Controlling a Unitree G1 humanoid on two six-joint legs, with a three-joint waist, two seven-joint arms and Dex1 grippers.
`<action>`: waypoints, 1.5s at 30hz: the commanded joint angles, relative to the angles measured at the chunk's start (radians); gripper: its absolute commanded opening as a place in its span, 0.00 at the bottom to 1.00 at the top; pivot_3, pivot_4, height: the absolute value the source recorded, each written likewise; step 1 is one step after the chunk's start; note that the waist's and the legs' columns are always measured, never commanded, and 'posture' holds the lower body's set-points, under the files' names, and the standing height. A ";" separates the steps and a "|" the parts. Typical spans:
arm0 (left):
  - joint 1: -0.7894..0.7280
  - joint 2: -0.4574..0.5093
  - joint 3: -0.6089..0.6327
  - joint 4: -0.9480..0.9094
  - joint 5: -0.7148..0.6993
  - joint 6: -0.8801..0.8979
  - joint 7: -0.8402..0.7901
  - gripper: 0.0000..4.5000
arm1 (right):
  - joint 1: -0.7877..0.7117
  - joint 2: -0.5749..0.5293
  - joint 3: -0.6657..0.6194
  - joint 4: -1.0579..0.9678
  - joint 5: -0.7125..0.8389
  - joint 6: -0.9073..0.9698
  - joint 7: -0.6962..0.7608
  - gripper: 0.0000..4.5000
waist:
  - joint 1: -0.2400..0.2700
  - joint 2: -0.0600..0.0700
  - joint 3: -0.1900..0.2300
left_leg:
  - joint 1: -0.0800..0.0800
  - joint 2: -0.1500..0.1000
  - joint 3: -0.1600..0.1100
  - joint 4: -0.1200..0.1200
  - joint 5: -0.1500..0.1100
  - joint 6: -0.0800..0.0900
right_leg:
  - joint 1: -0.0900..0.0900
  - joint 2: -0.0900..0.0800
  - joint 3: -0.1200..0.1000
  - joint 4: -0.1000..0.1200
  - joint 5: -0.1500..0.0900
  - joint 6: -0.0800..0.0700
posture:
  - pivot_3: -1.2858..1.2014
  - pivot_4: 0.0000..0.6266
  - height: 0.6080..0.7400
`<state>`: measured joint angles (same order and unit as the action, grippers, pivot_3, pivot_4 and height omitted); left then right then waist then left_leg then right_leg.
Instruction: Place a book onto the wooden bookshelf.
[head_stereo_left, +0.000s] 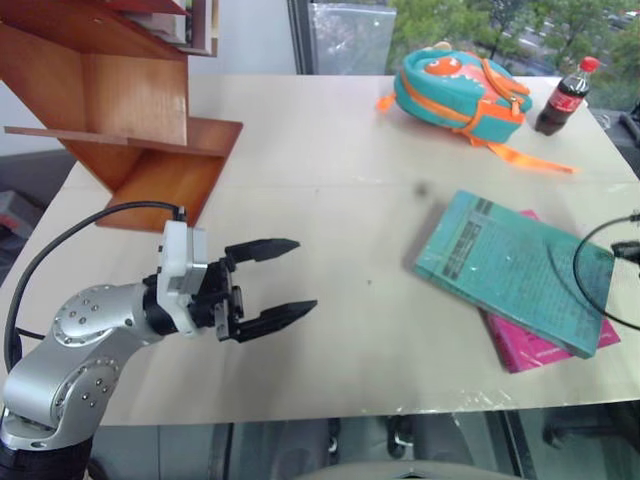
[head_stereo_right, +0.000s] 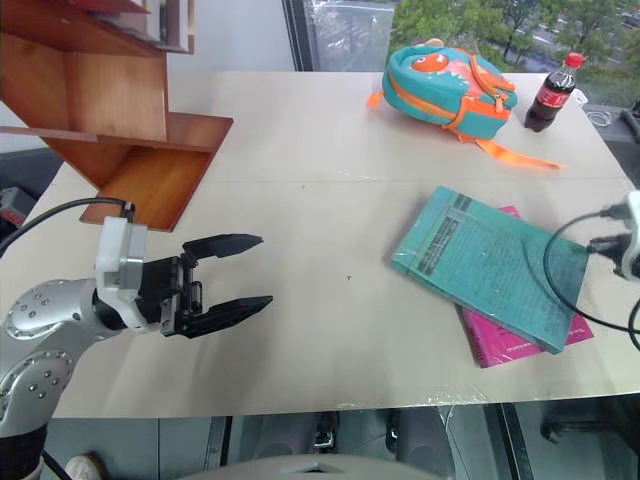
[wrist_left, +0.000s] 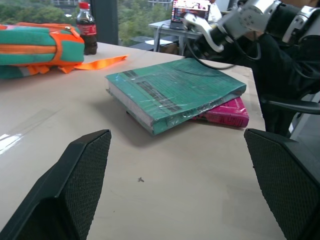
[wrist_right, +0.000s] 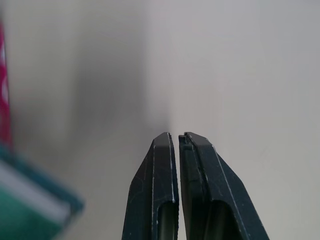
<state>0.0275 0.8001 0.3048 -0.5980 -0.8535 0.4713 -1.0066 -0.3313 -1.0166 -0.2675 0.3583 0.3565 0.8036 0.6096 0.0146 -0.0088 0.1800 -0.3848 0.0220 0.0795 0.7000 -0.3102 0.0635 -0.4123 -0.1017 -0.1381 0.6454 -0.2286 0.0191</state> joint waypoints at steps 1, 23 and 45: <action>0.020 -0.006 0.030 -0.032 -0.004 -0.019 0.013 1.00 | 0.011 -0.040 -0.017 0.053 0.012 -0.005 0.115 0.06 | 0.000 0.000 0.000 | 0.000 0.000 0.000 0.000 0.000 0.000 | 0.000 0.000 0.000 0.000 0.000 0.000 | 0.52 0.24 1.00; 0.035 -0.005 0.045 -0.031 -0.009 -0.023 0.028 1.00 | 0.135 0.245 -0.051 -0.411 0.245 0.388 0.131 0.06 | -0.004 -0.004 -0.003 | 0.005 0.002 0.001 0.001 0.000 0.000 | 0.003 0.001 0.003 0.002 0.000 0.000 | 0.52 0.24 1.00; 0.037 -0.020 0.015 -0.022 0.022 -0.028 0.043 1.00 | 0.035 0.077 -0.137 -0.437 0.252 0.265 0.156 0.06 | -0.006 0.001 -0.002 | 0.004 0.001 0.001 0.001 0.000 0.000 | 0.002 0.001 0.003 0.001 0.000 0.000 | 0.52 0.24 1.00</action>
<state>0.0721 0.7809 0.3183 -0.6063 -0.8325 0.4650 -0.9634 -0.2596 -0.9365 -0.3812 -0.0781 0.6020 1.1034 0.7781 0.0082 -0.0074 0.1781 -0.3806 0.0233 0.0823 0.7007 -0.3105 0.0635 -0.4112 -0.1002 -0.1331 0.6477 -0.2285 0.0195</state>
